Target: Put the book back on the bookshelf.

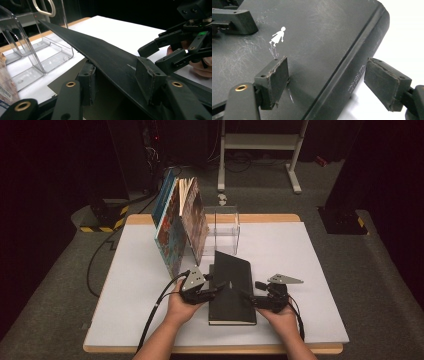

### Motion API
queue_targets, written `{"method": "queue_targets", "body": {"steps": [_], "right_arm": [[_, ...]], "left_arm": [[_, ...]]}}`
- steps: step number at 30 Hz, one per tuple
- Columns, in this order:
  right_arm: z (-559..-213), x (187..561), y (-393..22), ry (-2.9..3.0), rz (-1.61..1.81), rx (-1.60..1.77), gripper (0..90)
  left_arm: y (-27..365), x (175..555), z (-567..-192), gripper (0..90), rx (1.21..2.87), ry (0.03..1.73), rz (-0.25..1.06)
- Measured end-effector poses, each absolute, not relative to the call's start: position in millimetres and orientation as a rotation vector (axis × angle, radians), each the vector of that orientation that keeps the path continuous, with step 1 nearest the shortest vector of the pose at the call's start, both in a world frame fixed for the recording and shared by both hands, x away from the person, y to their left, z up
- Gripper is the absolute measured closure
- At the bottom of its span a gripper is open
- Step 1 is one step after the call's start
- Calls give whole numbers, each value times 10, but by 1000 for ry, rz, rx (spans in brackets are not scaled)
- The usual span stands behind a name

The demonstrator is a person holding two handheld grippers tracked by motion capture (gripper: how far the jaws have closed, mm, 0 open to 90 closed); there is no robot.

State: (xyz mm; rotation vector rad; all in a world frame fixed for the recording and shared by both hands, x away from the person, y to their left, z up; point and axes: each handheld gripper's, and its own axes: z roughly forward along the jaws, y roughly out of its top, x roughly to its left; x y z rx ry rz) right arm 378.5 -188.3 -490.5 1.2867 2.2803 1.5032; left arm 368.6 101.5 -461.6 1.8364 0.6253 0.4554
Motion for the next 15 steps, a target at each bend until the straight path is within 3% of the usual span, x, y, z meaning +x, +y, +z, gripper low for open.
{"method": "queue_targets", "body": {"steps": [15], "right_arm": [[-4901, 3785, -1902, 2314, 1597, 1330, 75]], "left_arm": [[1008, 3469, -4583, 525, 1789, 523, 585]]}}
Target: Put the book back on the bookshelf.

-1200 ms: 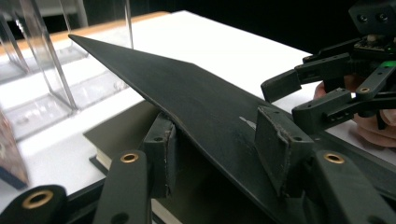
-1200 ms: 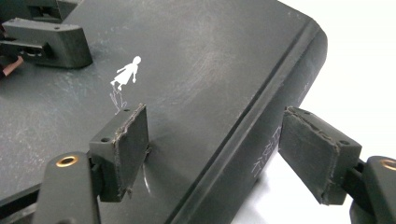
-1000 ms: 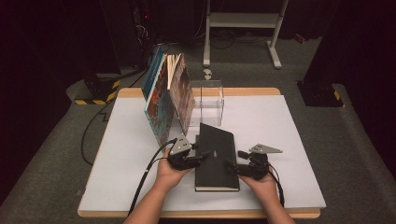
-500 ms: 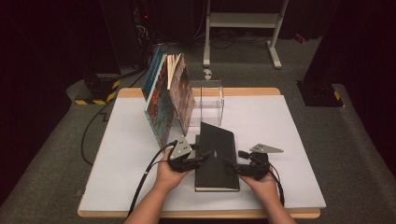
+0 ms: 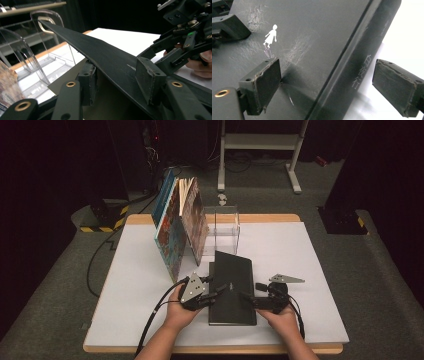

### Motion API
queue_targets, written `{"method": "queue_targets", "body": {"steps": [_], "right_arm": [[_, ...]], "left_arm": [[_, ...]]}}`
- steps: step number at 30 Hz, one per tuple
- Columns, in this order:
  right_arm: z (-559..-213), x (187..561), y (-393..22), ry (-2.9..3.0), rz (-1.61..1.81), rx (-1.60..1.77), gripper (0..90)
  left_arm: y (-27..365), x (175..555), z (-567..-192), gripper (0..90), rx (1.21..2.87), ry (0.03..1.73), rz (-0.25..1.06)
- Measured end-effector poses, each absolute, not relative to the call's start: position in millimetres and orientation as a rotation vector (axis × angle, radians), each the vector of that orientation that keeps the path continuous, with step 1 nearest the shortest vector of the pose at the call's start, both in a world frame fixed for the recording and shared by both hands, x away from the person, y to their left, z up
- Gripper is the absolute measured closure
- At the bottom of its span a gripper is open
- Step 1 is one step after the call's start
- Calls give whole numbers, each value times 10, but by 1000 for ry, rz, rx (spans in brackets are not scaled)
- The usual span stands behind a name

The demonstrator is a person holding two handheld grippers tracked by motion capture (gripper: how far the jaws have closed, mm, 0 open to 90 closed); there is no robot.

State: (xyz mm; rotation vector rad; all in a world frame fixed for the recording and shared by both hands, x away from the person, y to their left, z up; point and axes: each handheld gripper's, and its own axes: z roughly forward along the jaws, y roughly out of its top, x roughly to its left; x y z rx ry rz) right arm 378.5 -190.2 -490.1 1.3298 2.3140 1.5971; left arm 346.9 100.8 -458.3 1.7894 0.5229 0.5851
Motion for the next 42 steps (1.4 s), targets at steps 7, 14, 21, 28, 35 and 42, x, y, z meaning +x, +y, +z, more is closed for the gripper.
{"method": "queue_targets", "body": {"steps": [7, 14, 21, 28, 35, 42], "right_arm": [[-4914, 3801, -1900, 2330, 1661, 1340, 70], [-4942, 3852, -1926, 2342, 1715, 1353, 64], [-4963, 3891, -1949, 2358, 1759, 1355, 62], [-4991, 3925, -1968, 2372, 1805, 1357, 62], [-4996, 3939, -1966, 2390, 1860, 1340, 65], [-4913, 3899, -1958, 2400, 1782, 1342, 68]], "left_arm": [[1010, 3419, -4592, 525, 1771, 499, 611], [1009, 3391, -4592, 524, 1765, 477, 634], [1010, 3355, -4604, 525, 1747, 458, 652], [1016, 3343, -4618, 524, 1733, 437, 662], [1022, 3299, -4625, 525, 1714, 402, 685], [1028, 3303, -4632, 524, 1704, 403, 666]]}}
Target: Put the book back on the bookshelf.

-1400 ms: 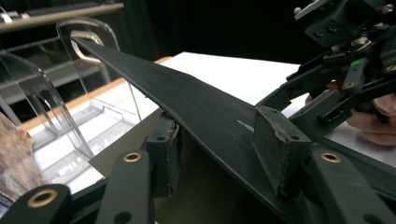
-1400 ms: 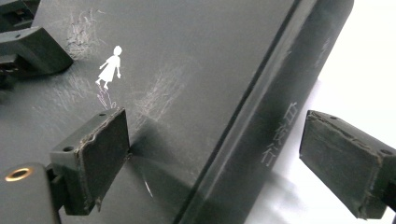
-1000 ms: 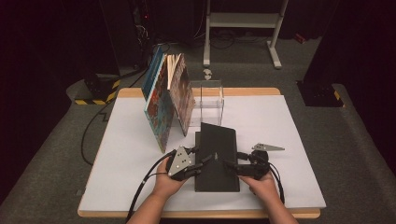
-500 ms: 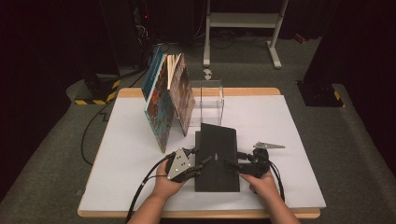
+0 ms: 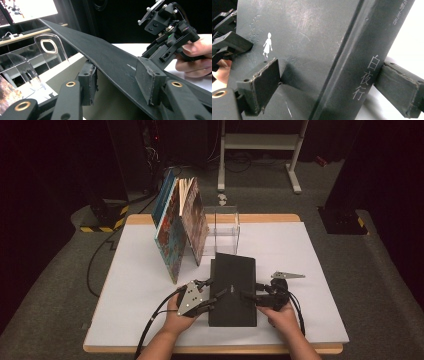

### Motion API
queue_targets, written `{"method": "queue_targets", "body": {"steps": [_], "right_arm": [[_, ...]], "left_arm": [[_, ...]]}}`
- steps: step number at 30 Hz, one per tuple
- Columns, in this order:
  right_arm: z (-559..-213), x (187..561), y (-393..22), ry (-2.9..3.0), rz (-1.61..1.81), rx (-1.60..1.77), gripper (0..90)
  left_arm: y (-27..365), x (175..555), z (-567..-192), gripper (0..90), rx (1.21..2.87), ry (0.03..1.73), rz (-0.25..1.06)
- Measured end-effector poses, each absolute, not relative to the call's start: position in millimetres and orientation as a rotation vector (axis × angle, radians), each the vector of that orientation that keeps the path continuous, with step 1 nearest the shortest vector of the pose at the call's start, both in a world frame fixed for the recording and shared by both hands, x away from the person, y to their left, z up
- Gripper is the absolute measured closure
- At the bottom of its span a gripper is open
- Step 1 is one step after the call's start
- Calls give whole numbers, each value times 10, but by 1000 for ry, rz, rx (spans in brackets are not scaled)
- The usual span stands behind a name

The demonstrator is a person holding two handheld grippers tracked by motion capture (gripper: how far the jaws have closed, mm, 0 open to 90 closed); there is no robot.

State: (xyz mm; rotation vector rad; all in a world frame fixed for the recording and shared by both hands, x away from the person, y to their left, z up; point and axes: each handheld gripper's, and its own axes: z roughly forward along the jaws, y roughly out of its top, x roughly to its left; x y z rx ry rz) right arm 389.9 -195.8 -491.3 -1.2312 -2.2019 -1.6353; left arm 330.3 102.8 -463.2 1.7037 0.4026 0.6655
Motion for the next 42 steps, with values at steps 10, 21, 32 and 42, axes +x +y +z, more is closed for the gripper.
{"method": "queue_targets", "body": {"steps": [10, 21, 32, 42], "right_arm": [[-4838, 3774, -1958, -2274, -1675, -1259, 93], [-4766, 3649, -1979, -2331, -1726, -1263, 137], [-4713, 3537, -1992, -2388, -1778, -1260, 209], [-4685, 3480, -2001, -2412, -1805, -1251, 230]], "left_arm": [[1022, 3310, -4584, 544, 1729, 509, 562], [996, 3319, -4554, 590, 1697, 646, 423], [987, 3329, -4582, 591, 1679, 726, 345], [979, 3307, -4568, 591, 1676, 734, 338]]}}
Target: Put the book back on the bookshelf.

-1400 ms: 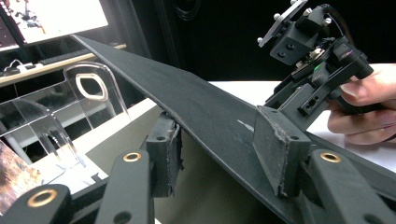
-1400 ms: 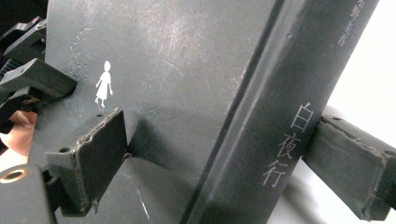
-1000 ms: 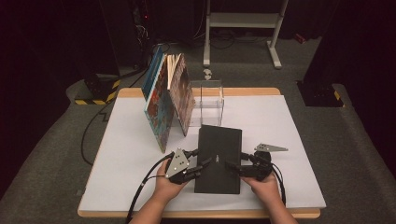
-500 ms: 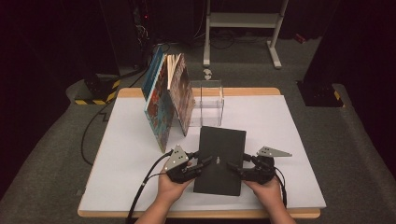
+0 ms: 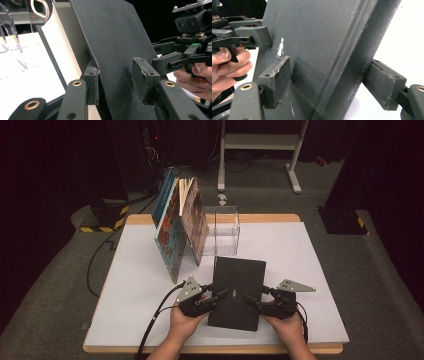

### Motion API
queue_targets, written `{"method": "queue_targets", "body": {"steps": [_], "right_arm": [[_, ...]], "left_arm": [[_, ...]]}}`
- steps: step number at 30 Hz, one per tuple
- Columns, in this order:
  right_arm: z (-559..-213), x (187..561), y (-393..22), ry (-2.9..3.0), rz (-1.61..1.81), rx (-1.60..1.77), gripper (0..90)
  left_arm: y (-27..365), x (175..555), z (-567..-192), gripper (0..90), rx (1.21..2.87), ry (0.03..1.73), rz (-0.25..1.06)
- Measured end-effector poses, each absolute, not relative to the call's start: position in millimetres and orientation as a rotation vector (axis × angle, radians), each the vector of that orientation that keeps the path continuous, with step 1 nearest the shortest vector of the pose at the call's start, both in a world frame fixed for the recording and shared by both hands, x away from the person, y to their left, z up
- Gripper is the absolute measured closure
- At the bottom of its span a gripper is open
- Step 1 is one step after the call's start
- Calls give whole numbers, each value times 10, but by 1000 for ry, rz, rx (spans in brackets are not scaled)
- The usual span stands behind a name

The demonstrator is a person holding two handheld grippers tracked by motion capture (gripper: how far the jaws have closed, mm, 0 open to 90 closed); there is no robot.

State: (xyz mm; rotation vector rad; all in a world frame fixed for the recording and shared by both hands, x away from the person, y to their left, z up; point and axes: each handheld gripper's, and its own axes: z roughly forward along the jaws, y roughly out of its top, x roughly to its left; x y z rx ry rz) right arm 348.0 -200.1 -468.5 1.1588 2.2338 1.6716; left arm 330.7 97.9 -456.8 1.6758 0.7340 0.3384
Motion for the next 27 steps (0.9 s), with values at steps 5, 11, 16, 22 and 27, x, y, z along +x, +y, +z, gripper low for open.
{"method": "queue_targets", "body": {"steps": [5, 11, 16, 22, 27], "right_arm": [[-4665, 3461, -2004, 2227, 1665, 1152, 240], [-4626, 3433, -2024, 2195, 1673, 1138, 267], [-4607, 3420, -2036, 2178, 1671, 1130, 276], [-4583, 3404, -2047, 2156, 1674, 1122, 290], [-4561, 3394, -2055, 2137, 1673, 1115, 298]], "left_arm": [[972, 3301, -4550, 590, 1674, 744, 335], [959, 3297, -4518, 592, 1676, 738, 340], [946, 3293, -4501, 594, 1677, 734, 349], [935, 3290, -4483, 601, 1673, 728, 351], [916, 3285, -4467, 603, 1673, 724, 363]]}}
